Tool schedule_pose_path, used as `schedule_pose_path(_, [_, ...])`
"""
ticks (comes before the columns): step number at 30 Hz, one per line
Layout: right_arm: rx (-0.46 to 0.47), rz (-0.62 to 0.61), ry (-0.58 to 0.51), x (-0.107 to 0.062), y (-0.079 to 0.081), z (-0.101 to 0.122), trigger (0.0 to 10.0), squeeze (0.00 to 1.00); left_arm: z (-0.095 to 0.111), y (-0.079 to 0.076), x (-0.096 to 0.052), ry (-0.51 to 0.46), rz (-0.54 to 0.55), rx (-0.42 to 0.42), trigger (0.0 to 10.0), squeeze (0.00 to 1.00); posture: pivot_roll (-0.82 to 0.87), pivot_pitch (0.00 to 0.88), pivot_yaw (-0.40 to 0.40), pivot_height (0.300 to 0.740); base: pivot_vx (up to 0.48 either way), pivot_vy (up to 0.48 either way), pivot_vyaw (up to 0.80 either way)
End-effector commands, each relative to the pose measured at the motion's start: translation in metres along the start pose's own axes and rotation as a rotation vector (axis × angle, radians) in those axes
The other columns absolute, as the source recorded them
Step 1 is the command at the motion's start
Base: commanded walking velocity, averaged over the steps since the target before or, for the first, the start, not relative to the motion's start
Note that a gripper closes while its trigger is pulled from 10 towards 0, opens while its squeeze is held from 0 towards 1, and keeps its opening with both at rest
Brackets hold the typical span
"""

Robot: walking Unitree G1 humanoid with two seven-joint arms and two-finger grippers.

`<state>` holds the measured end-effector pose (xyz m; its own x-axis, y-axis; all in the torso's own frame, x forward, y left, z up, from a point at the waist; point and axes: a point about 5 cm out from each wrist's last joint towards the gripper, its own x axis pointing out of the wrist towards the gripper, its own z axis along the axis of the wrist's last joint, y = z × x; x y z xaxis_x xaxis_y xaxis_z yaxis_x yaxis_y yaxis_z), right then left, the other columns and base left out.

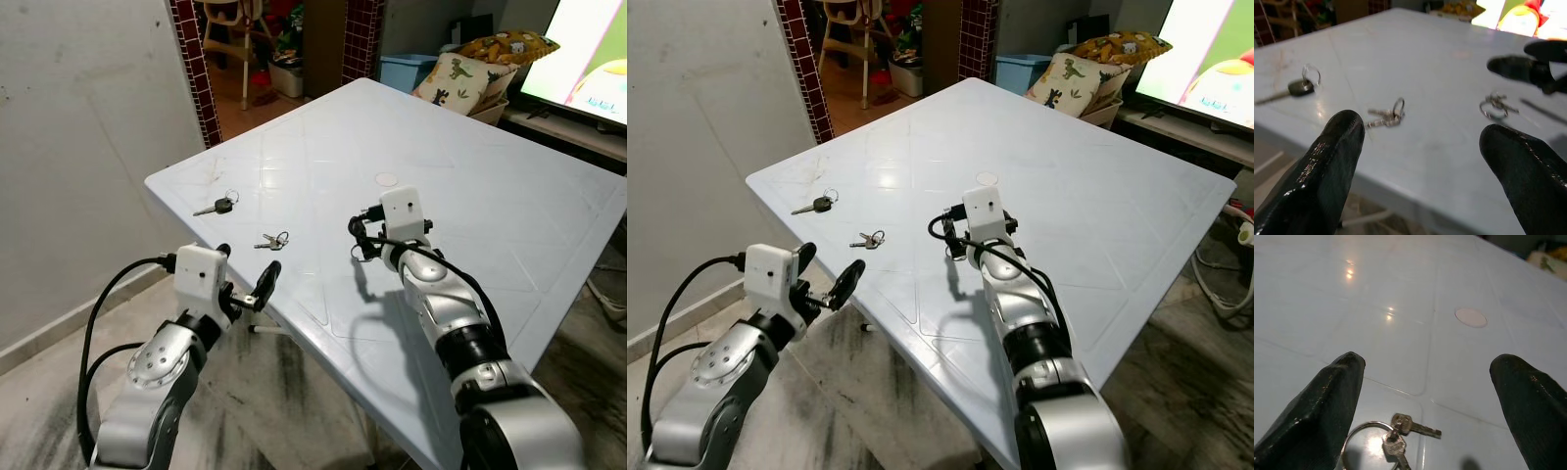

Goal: Hang keys on a hook

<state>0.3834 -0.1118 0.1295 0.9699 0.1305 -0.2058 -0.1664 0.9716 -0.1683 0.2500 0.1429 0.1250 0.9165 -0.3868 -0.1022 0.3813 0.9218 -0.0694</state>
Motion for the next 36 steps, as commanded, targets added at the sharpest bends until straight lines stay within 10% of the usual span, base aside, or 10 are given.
schedule_pose_path(1, [0.007,-0.026,0.013,0.003,-0.003,0.000,10.0,0.00,0.002,-0.002,-0.006,0.009,-0.020,0.015,10.0,0.00,0.21,0.029,-0.030,0.740,0.000,0.000,0.00])
schedule_pose_path(22, [-0.040,0.010,0.142,0.004,0.010,-0.024,10.0,0.00,0.003,-0.008,-0.024,0.055,-0.028,0.004,10.0,0.00,0.25,0.042,-0.031,0.740,0.000,0.000,0.00])
schedule_pose_path(23, [-0.030,0.028,0.152,0.003,0.012,-0.026,0.0,0.00,0.003,-0.008,-0.024,0.057,-0.028,0.004,10.0,0.00,0.25,0.042,-0.031,0.740,0.000,0.000,0.00])
schedule_pose_path(36, [-0.008,0.071,0.196,0.000,0.019,-0.038,0.0,0.00,0.004,-0.008,-0.024,0.062,-0.029,0.006,10.0,0.00,0.25,0.040,-0.033,0.740,0.000,0.000,0.00])
